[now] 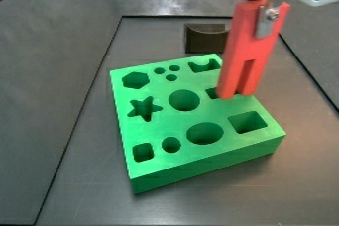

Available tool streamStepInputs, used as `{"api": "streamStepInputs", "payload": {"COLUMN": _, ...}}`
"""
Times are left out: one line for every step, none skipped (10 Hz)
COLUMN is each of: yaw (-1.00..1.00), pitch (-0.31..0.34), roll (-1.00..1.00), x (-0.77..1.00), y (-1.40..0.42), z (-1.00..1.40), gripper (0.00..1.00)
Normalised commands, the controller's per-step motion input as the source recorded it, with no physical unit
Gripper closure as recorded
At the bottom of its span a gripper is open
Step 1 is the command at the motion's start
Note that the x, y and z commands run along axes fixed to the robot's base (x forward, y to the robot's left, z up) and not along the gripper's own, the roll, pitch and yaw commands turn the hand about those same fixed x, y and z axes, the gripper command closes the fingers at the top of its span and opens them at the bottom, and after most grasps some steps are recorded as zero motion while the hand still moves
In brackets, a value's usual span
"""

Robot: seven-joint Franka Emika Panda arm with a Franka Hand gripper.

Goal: Pick up the double-square object. Move up. Move to above the board. Insert the double-square object.
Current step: Insert the double-square object.

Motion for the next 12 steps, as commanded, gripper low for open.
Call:
{"api": "streamStepInputs", "payload": {"yaw": 0.25, "pitch": -0.024, "roll": 0.05, "x": -0.27, "y": 0.05, "z": -0.21, "gripper": 1.00}}
{"api": "streamStepInputs", "payload": {"yaw": 0.00, "pitch": 0.000, "roll": 0.00, "x": 0.10, "y": 0.00, "z": -0.08, "gripper": 1.00}}
{"api": "streamStepInputs", "payload": {"yaw": -0.09, "pitch": 0.000, "roll": 0.00, "x": 0.36, "y": 0.00, "z": -0.33, "gripper": 1.00}}
{"api": "streamStepInputs", "payload": {"yaw": -0.14, "pitch": 0.000, "roll": 0.02, "x": 0.33, "y": 0.00, "z": -0.38, "gripper": 1.00}}
{"api": "streamStepInputs", "payload": {"yaw": -0.10, "pitch": 0.000, "roll": 0.03, "x": 0.31, "y": 0.00, "z": -0.37, "gripper": 1.00}}
{"api": "streamStepInputs", "payload": {"yaw": 0.00, "pitch": 0.000, "roll": 0.04, "x": 0.13, "y": 0.00, "z": -0.36, "gripper": 1.00}}
{"api": "streamStepInputs", "payload": {"yaw": 0.00, "pitch": 0.000, "roll": 0.07, "x": 0.04, "y": 0.00, "z": -0.48, "gripper": 1.00}}
{"api": "streamStepInputs", "payload": {"yaw": 0.00, "pitch": 0.000, "roll": 0.12, "x": 0.01, "y": -0.01, "z": -0.54, "gripper": 1.00}}
{"api": "streamStepInputs", "payload": {"yaw": 0.00, "pitch": 0.000, "roll": 0.17, "x": 0.00, "y": -0.05, "z": -0.59, "gripper": 1.00}}
{"api": "streamStepInputs", "payload": {"yaw": 0.00, "pitch": 0.000, "roll": 0.17, "x": 0.16, "y": -0.08, "z": -0.56, "gripper": 1.00}}
{"api": "streamStepInputs", "payload": {"yaw": 0.00, "pitch": 0.000, "roll": 0.01, "x": 0.00, "y": 0.00, "z": 0.00, "gripper": 1.00}}
{"api": "streamStepInputs", "payload": {"yaw": 0.00, "pitch": 0.000, "roll": 0.00, "x": 0.00, "y": 0.00, "z": 0.00, "gripper": 1.00}}
